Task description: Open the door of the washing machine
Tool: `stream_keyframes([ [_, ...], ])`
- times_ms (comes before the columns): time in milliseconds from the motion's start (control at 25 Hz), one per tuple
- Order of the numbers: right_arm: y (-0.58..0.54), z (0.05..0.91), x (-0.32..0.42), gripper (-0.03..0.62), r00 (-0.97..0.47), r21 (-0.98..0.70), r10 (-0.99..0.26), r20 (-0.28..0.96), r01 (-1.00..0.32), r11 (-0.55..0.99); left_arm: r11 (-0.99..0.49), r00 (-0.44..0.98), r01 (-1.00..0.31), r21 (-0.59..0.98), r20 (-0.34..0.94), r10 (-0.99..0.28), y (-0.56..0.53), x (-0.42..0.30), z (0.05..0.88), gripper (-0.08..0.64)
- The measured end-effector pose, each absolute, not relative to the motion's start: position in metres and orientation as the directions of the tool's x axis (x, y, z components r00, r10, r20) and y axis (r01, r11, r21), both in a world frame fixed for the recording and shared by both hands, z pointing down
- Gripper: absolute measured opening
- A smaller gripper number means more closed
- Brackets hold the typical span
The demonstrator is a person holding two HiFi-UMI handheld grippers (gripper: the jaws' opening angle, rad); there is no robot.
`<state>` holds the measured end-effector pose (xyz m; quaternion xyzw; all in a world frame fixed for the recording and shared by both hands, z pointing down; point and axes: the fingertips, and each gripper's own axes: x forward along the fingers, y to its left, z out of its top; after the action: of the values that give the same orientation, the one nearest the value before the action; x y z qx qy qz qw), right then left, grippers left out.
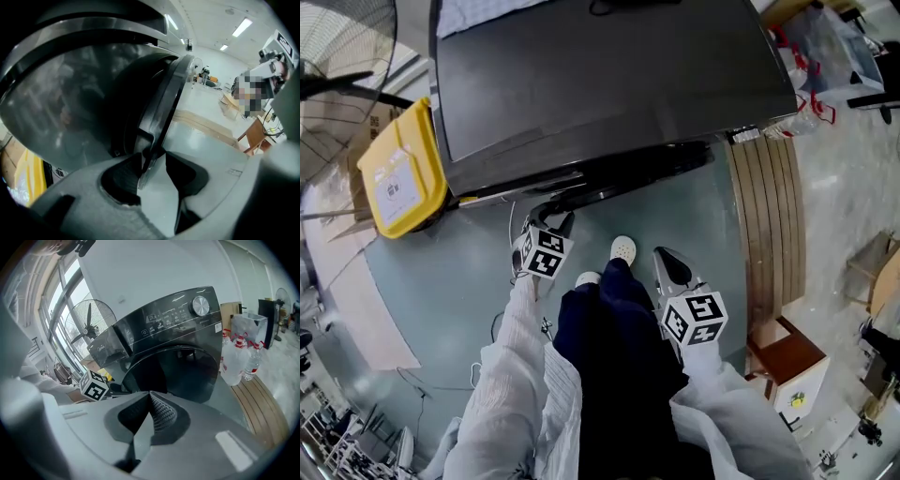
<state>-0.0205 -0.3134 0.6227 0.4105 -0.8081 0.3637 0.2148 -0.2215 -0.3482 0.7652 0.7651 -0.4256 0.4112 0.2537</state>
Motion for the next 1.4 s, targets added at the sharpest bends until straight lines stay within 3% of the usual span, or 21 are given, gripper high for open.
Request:
stream_keyframes([
  [600, -0.203, 0.59, -0.023, 0.009, -0.406, -0.369, -0.661, 0.63, -0.907, 0.205, -0.659, 0.483, -0.734, 0.164, 0.808, -0.337, -0.257, -0.162, 0.755, 0.091],
  [960, -0.158, 0.568, 0.003, 0.009, -0.273, -0.333, -0.729, 0.628, -0.941, 0.065, -0.761, 0.567, -0.611, 0.217, 0.791, -0.229, -0.2, -0.113, 0.753, 0.097],
  [1400, -0.12, 0.569, 0.052, 0.009, -0.208, -0.381, -0.759, 0.617, -0.923, -0.058, -0.82, 0.64, -0.503, 0.273, 0.755, -0.142, -0.149, -0.036, 0.75, 0.116],
])
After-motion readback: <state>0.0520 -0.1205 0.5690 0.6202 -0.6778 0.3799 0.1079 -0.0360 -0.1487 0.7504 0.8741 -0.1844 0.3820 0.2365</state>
